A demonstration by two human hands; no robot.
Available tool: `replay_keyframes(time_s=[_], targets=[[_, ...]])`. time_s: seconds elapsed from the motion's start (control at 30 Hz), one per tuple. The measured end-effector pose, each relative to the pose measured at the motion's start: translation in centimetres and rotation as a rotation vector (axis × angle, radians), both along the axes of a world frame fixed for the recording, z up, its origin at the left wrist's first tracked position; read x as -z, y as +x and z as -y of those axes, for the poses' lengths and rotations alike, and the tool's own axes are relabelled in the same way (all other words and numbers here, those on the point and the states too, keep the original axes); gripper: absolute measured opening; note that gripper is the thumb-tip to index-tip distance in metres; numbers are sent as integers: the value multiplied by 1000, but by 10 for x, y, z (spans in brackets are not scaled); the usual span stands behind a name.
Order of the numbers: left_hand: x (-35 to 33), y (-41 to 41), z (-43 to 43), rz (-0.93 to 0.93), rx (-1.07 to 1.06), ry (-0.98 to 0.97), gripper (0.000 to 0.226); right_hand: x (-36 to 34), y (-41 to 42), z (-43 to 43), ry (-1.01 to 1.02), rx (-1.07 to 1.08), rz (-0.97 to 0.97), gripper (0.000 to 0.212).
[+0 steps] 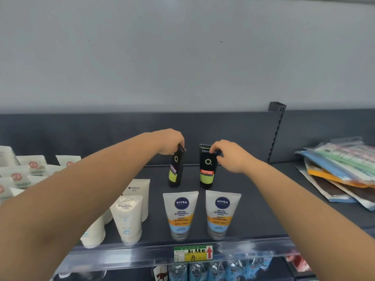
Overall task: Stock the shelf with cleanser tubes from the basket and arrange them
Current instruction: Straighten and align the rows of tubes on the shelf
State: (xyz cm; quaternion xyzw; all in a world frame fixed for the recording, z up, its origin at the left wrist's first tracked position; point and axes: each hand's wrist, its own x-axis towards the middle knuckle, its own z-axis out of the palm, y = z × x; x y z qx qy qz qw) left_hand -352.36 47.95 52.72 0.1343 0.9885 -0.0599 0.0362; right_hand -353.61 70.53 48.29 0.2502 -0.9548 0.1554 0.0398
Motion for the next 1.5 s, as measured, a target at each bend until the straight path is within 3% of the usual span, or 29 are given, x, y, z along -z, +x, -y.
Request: replay_keyframes(time_s=[0.2,0.3,0.63,0.97,1.5], targets=[[1,-7,9,-73,-18,-23,23,-2,-2,2,-73,42,-33,12],[5,-7,12,-67,10,-75,23,-2,0,3,-131,55,-13,16],[4,17,12,90,122,112,17,-16,17,-16,-189,-43,231,19],[4,47,3,115,140,157,22,-23,43,-26,-95,-120,323,12],[11,73,-2,64,156,98,22,-25,63,-28,39,-52,222,14]])
